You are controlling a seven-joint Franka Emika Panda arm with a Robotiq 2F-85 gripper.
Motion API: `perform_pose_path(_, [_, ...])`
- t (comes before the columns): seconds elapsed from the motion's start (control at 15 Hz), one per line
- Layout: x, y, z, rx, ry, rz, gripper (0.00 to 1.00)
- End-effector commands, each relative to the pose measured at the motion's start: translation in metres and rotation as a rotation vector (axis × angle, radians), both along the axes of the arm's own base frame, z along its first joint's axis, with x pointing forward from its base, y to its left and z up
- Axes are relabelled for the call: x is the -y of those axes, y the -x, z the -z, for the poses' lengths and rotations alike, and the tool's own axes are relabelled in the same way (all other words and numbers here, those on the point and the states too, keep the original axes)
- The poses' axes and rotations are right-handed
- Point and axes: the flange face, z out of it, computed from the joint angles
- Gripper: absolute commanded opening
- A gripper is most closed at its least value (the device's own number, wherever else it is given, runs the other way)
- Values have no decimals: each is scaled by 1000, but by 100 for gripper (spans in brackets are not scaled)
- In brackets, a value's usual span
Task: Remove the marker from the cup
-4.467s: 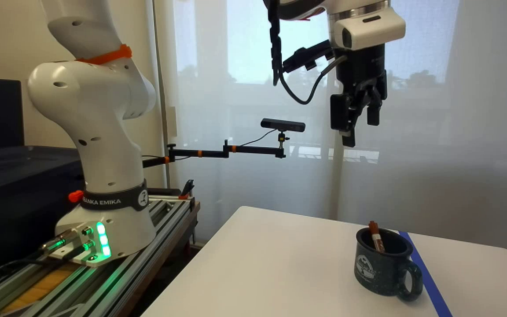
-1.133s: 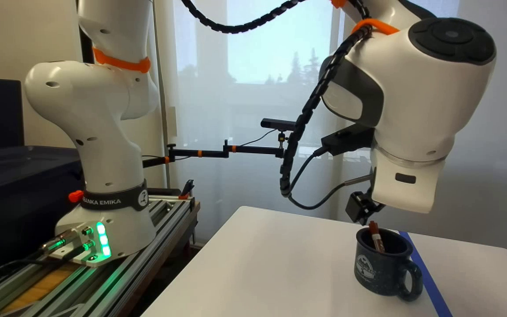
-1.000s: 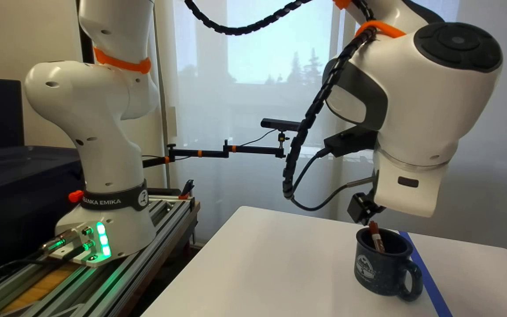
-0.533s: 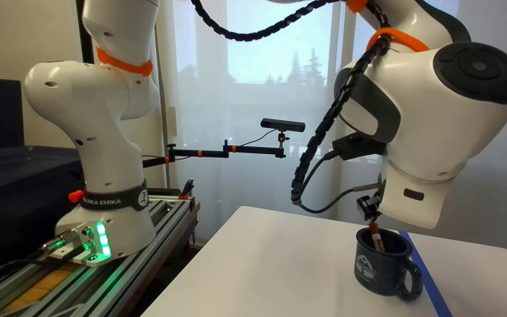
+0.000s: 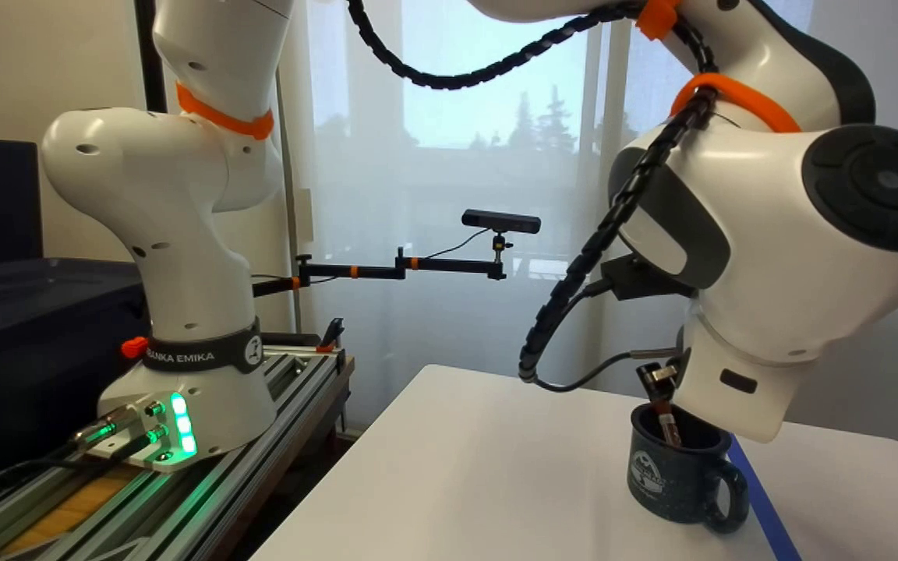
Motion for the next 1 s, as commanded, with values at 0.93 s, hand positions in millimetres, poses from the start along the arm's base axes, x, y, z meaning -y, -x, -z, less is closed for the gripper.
perform_pose_path(0.93, [15, -8, 22, -114, -134, 51, 48])
